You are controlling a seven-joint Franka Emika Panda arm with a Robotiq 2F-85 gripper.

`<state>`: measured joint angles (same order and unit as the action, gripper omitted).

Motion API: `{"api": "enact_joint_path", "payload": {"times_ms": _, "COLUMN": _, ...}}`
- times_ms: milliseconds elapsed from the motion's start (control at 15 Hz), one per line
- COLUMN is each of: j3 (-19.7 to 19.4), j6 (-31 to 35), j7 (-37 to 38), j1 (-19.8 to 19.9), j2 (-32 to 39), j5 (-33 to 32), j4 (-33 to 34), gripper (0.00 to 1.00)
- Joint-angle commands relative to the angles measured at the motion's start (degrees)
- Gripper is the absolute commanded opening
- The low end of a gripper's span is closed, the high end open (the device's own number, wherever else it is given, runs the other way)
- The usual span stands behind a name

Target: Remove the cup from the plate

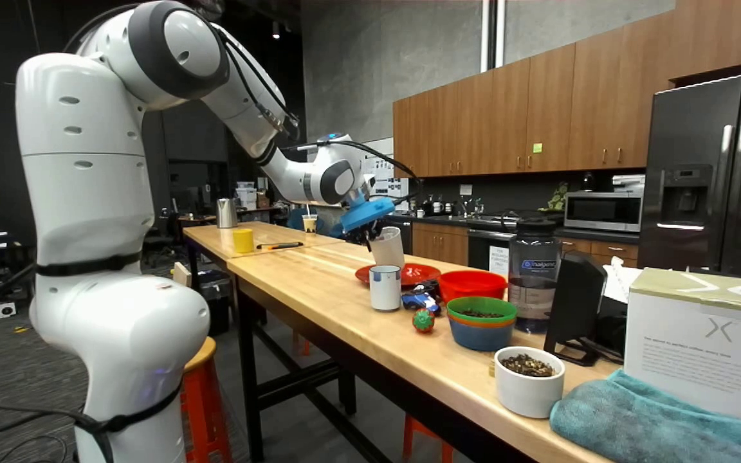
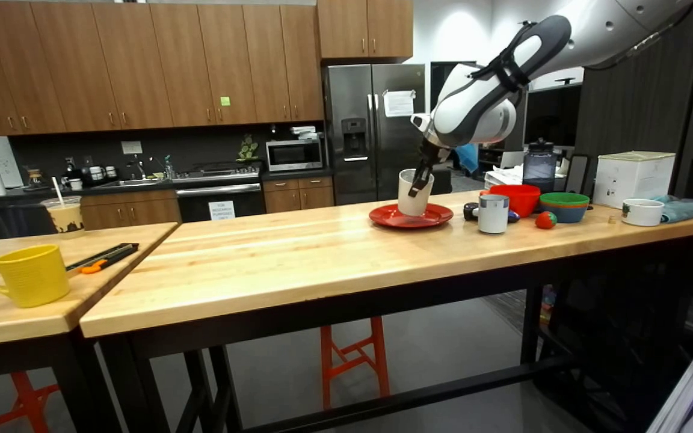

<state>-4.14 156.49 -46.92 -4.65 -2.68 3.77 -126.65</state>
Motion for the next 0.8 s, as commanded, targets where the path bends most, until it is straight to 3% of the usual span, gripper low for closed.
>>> {"api": "enact_joint_path", "payload": {"times_ms": 0, "j3": 0.87, "j6": -7.30, "j7": -3.10, "j1": 1.19, "j2": -0.75, "j5": 1.44, "j4": 6.42, "gripper": 0.02}}
{"api": "enact_joint_path", "payload": {"times_ms": 200, "j3": 1.29, "j6": -13.76, "j7": -3.10, "j1": 1.34, "j2": -0.72, "j5": 1.88, "j4": 11.83, "gripper": 0.02}}
{"api": "enact_joint_path", "payload": {"times_ms": 733, "j3": 2.20, "j6": -37.15, "j7": -4.92, "j1": 1.49, "j2": 0.79, "j5": 10.71, "j4": 24.62, "gripper": 0.02}}
